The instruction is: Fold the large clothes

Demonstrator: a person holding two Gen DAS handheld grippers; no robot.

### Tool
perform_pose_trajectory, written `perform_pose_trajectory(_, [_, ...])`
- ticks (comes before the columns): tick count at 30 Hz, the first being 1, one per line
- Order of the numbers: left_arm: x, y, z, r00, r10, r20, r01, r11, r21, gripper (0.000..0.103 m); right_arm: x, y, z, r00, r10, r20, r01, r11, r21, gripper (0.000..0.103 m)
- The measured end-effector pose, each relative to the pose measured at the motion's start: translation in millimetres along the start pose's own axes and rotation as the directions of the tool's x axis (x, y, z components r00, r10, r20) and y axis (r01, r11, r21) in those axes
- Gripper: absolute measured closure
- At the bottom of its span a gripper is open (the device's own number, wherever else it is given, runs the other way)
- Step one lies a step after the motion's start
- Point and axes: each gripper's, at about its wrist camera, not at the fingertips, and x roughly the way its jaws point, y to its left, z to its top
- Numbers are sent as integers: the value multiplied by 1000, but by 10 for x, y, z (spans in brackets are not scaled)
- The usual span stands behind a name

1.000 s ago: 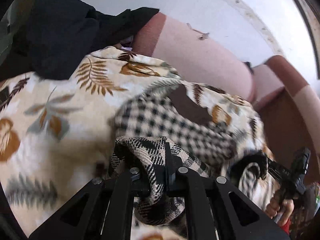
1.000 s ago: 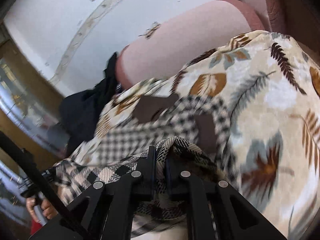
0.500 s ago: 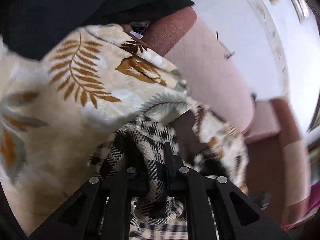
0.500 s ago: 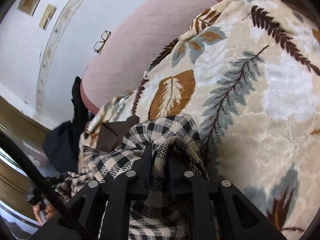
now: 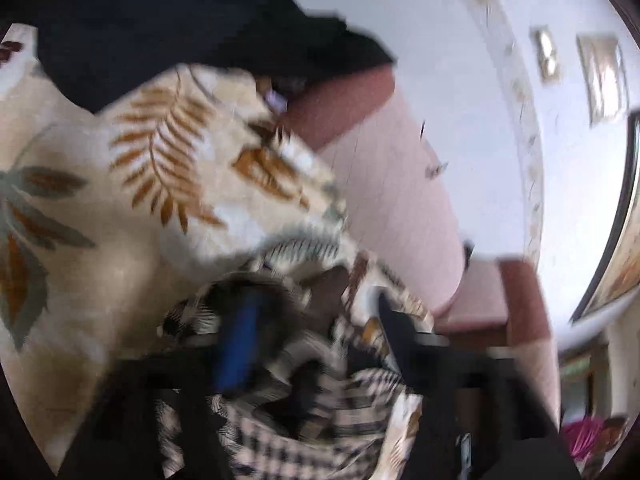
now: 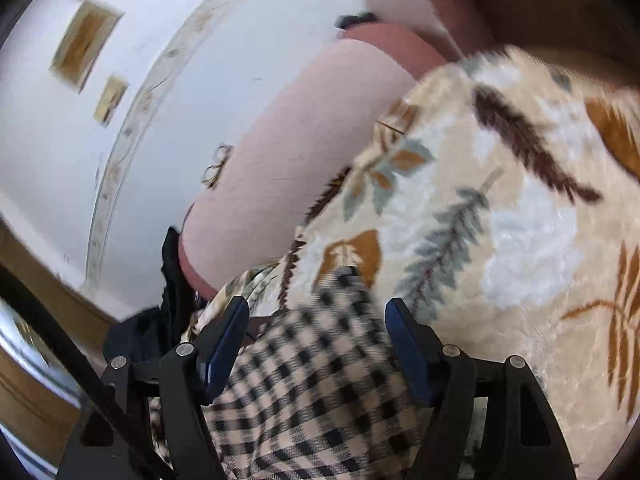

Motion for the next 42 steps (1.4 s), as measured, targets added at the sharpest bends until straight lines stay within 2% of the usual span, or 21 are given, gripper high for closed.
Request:
perform_pose_trajectory(1, [-71,-16,18,999,-9,33,10,1000,-21,30,6,91,-27,1000,-4,-3,4,999,-37,27])
perform_pose_trajectory(3, [-122,-68,38,1000,9,30,-9,1000,-8,30,41,286,-115,1000,-21,-19,19,992,-123,27])
perform_pose_trajectory(5, [-191,-157,-11,995,91,41,-94,994,59,30,102,455,-233,998,-38,-44,29,978,-205,27])
perform_pose_trajectory(7, [-284,-236,-135,983,175,60,-182,973,146,30,152,592,-356,997,-44,-71,24,964,-266,27])
perform_pose_trajectory(10, [-451,-260,-455,958,275,86,-288,916,278,30,199,836,-616,990,-13,-143,-38,935,-351,29])
perform_pose_trajectory(12, [-549,-215,-706,934,336,122,-357,863,357,30,225,1053,-833,979,7,-205,-94,903,-420,35])
perform_pose_trajectory(13, [-571,-169,-858,917,373,141,-398,822,408,31,250,1168,-955,970,18,-243,-129,885,-448,43])
perform_pose_trajectory(14, [-588,-118,-969,905,398,149,-421,792,442,33,294,1320,-1111,955,34,-296,-178,861,-476,49])
perform_pose_trajectory(15, [-585,-63,-1081,893,422,156,-443,764,470,45,335,1420,-1218,943,42,-329,-208,846,-490,51])
perform_pose_trajectory(16, [-568,10,-1172,885,441,152,-454,743,492,61,399,1543,-1349,931,41,-362,-233,830,-507,56])
perform_pose_trajectory(17, [-527,70,-1231,881,454,136,-455,731,508,69,463,1624,-1439,923,36,-382,-246,820,-517,59])
perform_pose_trajectory(18, [-493,126,-1255,880,460,120,-452,729,515,78,563,1737,-1560,912,29,-409,-263,806,-530,59])
perform_pose_trajectory(20, [-389,258,-1258,872,479,99,-458,729,509,78,775,1918,-1767,889,2,-458,-286,783,-552,61])
perform_pose_trajectory(22, [-283,408,-1235,862,499,89,-471,725,503,78,1064,2105,-1995,866,-61,-496,-286,753,-592,63])
perform_pose_trajectory(26, [-101,655,-1202,840,542,29,-482,722,496,78,1528,2332,-2105,874,-175,-453,-203,715,-669,66])
perform_pose_trajectory(29, [-56,653,-1223,833,551,36,-490,708,508,78,1891,2368,-1961,882,-245,-402,-104,731,-675,66])
perform_pose_trajectory(33, [-57,628,-1254,827,561,39,-499,700,510,78,2381,2265,-1692,859,-349,-374,24,758,-651,66])
perform_pose_trajectory(35, [-58,640,-1249,829,558,34,-497,708,502,78,2586,2190,-1620,842,-389,-373,67,762,-644,66])
perform_pose_trajectory(37, [-65,640,-1239,833,553,20,-491,723,486,78,2683,2167,-1601,837,-408,-364,82,751,-655,66])
perform_pose_trajectory(40, [-75,661,-1207,839,543,-3,-481,746,460,78,2682,2285,-1547,837,-440,-325,101,708,-699,66])
perform_pose_trajectory(42, [-85,672,-1195,842,539,-10,-477,755,450,78,2520,2417,-1492,866,-431,-252,125,676,-727,66])
